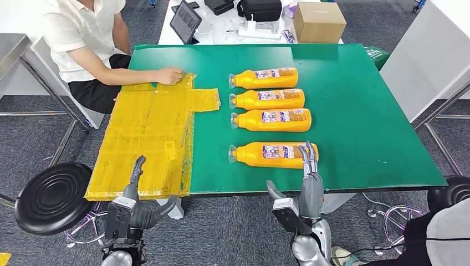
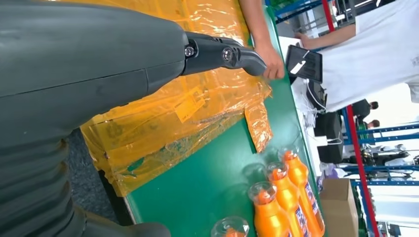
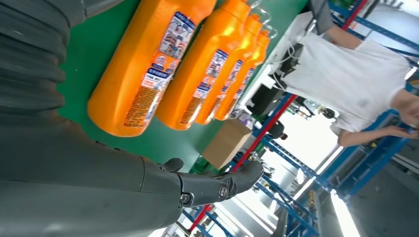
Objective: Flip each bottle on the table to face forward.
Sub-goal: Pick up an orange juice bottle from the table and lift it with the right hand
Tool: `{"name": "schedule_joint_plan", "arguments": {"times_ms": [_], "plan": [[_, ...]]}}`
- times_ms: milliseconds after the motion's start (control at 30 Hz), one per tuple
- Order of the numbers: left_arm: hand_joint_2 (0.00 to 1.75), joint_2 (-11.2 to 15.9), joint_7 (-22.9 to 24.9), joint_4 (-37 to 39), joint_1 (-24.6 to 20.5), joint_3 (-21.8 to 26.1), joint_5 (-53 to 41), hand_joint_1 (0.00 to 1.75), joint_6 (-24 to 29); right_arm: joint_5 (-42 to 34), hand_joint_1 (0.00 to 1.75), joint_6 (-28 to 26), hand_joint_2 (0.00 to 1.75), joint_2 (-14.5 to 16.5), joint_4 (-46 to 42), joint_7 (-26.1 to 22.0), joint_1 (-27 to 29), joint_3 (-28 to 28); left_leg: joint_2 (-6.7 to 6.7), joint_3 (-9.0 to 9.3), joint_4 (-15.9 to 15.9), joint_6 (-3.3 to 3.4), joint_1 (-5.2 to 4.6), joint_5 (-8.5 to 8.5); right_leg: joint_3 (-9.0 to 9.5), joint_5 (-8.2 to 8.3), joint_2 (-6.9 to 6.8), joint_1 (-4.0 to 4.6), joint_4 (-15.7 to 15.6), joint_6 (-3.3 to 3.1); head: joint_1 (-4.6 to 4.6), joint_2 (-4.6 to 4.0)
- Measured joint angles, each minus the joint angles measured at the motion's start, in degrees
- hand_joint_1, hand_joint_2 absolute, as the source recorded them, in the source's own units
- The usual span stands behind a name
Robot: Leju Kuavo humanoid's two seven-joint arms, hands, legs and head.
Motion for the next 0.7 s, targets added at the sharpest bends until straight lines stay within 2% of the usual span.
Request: {"name": "schedule_joint_plan", "arguments": {"times_ms": [67, 133, 233, 433, 567, 700], "plan": [[1.75, 0.0, 0.0, 0.1, -0.1, 0.0, 0.0, 0.00, -0.1, 2.6, 0.00, -0.2, 1.75, 0.0, 0.6, -0.2, -0.2, -0.6, 0.00, -0.01, 0.0, 0.00, 0.00, -0.01, -0.02, 0.00, 0.00, 0.00, 0.0, 0.00, -0.01, 0.00], [1.75, 0.0, 0.0, 0.3, -0.3, 0.0, -0.1, 0.00, -0.3, 8.3, 0.00, -0.5, 1.75, 0.0, 1.1, 0.6, -0.5, -1.7, 0.00, -0.03, 0.0, -0.01, 0.01, -0.01, -0.03, -0.01, 0.00, 0.01, 0.0, 0.00, -0.01, 0.00], [1.75, 0.0, 0.0, 0.6, -0.6, 0.0, -0.2, 0.00, -0.6, 16.3, 0.00, -0.5, 1.75, -0.5, 2.5, 4.2, -1.7, -2.9, 0.00, -0.03, 0.0, -0.01, 0.01, -0.02, -0.04, -0.01, 0.00, 0.00, 0.0, 0.00, 0.00, 0.00], [1.75, 0.0, 0.0, 1.7, -1.8, 0.0, -0.6, 0.00, -2.4, 22.0, 0.00, -0.5, 1.75, -3.0, 6.7, 7.5, -5.7, -4.0, 0.01, -0.01, 0.0, 0.02, -0.02, 0.01, 0.00, 0.02, 0.00, -0.02, 0.0, 0.01, 0.01, 0.00], [1.75, -0.3, 0.2, 2.4, -2.5, -0.1, -0.8, 0.00, -3.1, 23.3, 0.00, 0.7, 0.00, -4.6, 10.6, 10.6, -9.2, -3.6, 0.01, 0.00, 0.0, 0.03, -0.03, 0.02, 0.02, 0.03, 0.00, -0.02, 0.0, 0.02, 0.00, 0.00], [1.75, -0.7, 0.5, 3.0, -3.0, -0.2, -1.1, 0.00, -3.4, 26.3, 0.00, 2.1, 0.00, -5.8, 14.7, 15.4, -12.5, -1.9, 0.01, -0.01, 0.0, 0.02, -0.02, 0.02, 0.00, 0.03, 0.00, -0.01, 0.0, 0.03, 0.00, 0.00]]}}
